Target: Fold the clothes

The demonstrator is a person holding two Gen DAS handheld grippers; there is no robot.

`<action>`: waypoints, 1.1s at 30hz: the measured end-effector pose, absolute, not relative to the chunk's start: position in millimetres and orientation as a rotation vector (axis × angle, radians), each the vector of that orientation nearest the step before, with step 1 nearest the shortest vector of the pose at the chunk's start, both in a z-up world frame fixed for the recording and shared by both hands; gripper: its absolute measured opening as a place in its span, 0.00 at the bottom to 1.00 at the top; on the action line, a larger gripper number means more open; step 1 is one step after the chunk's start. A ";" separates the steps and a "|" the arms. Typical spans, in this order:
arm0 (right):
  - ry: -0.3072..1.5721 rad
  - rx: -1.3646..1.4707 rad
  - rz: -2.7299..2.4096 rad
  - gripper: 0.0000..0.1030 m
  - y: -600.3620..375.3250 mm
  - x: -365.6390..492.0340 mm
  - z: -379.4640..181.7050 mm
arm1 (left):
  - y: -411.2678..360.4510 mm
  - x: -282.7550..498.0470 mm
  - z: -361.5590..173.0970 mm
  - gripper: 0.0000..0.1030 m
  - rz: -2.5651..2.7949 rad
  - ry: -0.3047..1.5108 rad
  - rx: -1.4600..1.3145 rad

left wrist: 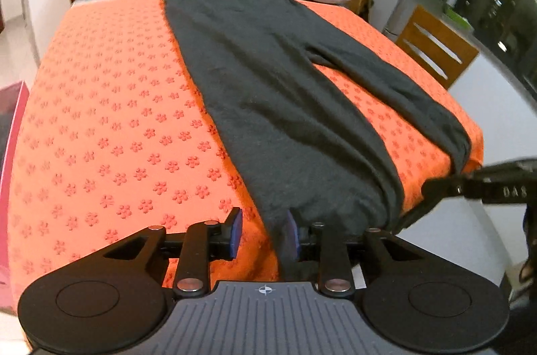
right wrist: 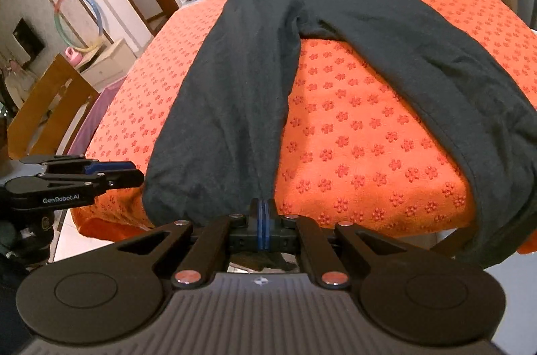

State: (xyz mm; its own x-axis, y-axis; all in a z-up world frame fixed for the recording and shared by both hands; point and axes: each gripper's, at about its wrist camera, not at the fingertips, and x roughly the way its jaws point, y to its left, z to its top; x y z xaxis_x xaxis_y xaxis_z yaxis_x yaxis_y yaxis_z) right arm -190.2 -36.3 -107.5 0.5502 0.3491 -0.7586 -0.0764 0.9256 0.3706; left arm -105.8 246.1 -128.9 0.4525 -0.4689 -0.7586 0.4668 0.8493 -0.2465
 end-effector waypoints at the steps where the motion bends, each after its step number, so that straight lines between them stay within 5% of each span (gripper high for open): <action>1: 0.957 0.317 0.263 0.10 -35.0 -187.8 -108.1 | 244.3 -104.1 -130.5 0.31 -0.575 0.941 -0.011; 3: 0.952 0.304 0.261 0.24 -30.4 -182.0 -110.1 | 240.7 -101.2 -133.6 0.31 -0.571 0.950 -0.025; 6: 0.956 0.271 0.260 0.27 -23.2 -173.1 -116.7 | 237.6 -102.8 -135.7 0.29 -0.558 0.942 -0.003; 8: 0.969 0.256 0.262 0.26 -19.6 -168.6 -123.3 | 235.9 -104.6 -136.7 0.03 -0.548 0.934 0.017; 9: 0.971 0.251 0.267 0.19 -18.6 -167.7 -125.3 | 236.9 -105.3 -136.2 0.02 -0.541 0.929 0.018; 11: 0.972 0.247 0.277 0.04 -17.7 -167.2 -125.4 | 243.5 -108.2 -126.4 0.02 -0.527 0.889 0.000; 20: 0.905 0.434 0.356 0.03 -36.5 -186.2 -73.3 | 285.2 -109.1 -62.8 0.02 -0.473 0.766 -0.098; 26: 0.961 0.423 0.272 0.03 -41.0 -186.4 -92.5 | 280.9 -109.2 -84.9 0.04 -0.485 0.843 -0.041; 33: 1.085 0.274 0.213 0.03 -32.3 -195.5 -129.4 | 257.5 -112.7 -107.9 0.20 -0.597 0.918 -0.024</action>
